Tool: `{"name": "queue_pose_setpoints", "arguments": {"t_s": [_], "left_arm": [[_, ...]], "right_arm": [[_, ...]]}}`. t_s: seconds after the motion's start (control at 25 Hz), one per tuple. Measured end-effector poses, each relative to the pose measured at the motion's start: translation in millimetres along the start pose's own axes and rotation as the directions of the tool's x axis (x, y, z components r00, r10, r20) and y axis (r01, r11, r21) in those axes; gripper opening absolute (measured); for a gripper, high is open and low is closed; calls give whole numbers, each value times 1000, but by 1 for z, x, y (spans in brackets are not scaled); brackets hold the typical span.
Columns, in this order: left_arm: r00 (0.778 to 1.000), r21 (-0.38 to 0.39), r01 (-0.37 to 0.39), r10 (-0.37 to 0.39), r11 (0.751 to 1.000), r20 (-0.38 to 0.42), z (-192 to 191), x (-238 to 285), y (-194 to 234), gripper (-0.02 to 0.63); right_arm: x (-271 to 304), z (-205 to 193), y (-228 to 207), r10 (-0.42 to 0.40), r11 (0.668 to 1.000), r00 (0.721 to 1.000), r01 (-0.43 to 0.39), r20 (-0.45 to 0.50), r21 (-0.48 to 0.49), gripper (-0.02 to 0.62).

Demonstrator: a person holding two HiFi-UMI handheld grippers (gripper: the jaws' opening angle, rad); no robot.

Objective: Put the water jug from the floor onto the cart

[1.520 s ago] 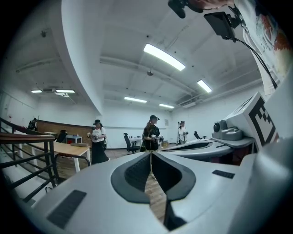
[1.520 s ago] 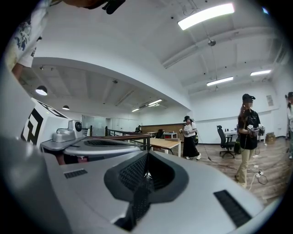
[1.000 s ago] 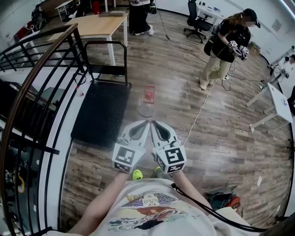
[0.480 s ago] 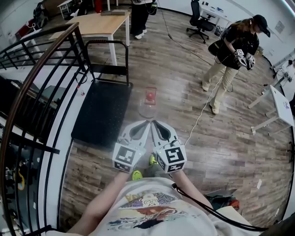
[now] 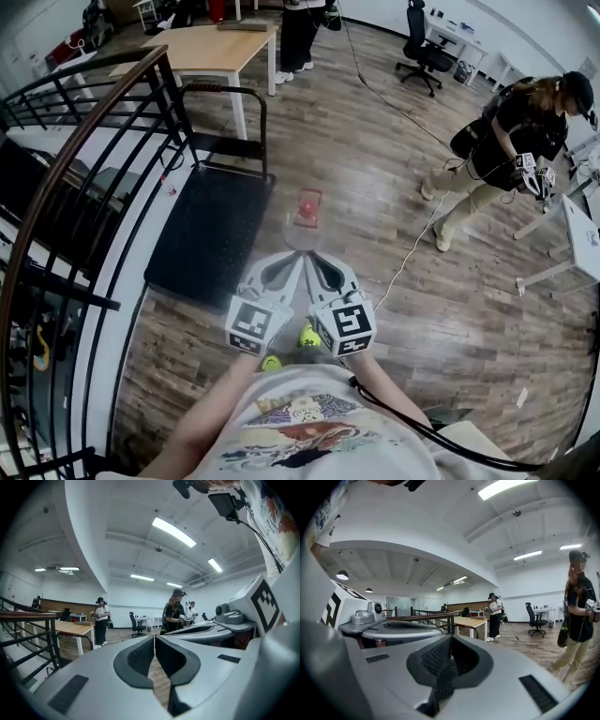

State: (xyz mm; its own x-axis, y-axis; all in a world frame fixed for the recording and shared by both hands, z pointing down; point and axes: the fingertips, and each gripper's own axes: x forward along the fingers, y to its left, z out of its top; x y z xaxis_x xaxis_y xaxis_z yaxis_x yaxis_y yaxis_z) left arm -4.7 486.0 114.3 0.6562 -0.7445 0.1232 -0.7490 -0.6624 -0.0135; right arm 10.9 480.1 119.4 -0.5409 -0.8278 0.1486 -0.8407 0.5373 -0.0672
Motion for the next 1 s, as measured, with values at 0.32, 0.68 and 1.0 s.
{"name": "queue_pose_setpoints", "arguments": {"t_s": [0.32,0.68,1.0], "left_arm": [[999,-4,-39,39,999,-37,-13,62,5,18],[996,8,-70,71,997,-60,-14,103,13,18],[995,2,-70,70,998,-76,-18,122,10,18]], "right_arm": [[24,-10,-58,46,999,998,-45,-32,12,21],[43,-12,-93,85,996,996,-85,-23,11,21],[46,-13,-113,98,995,995,-97,-28,31,21]]}}
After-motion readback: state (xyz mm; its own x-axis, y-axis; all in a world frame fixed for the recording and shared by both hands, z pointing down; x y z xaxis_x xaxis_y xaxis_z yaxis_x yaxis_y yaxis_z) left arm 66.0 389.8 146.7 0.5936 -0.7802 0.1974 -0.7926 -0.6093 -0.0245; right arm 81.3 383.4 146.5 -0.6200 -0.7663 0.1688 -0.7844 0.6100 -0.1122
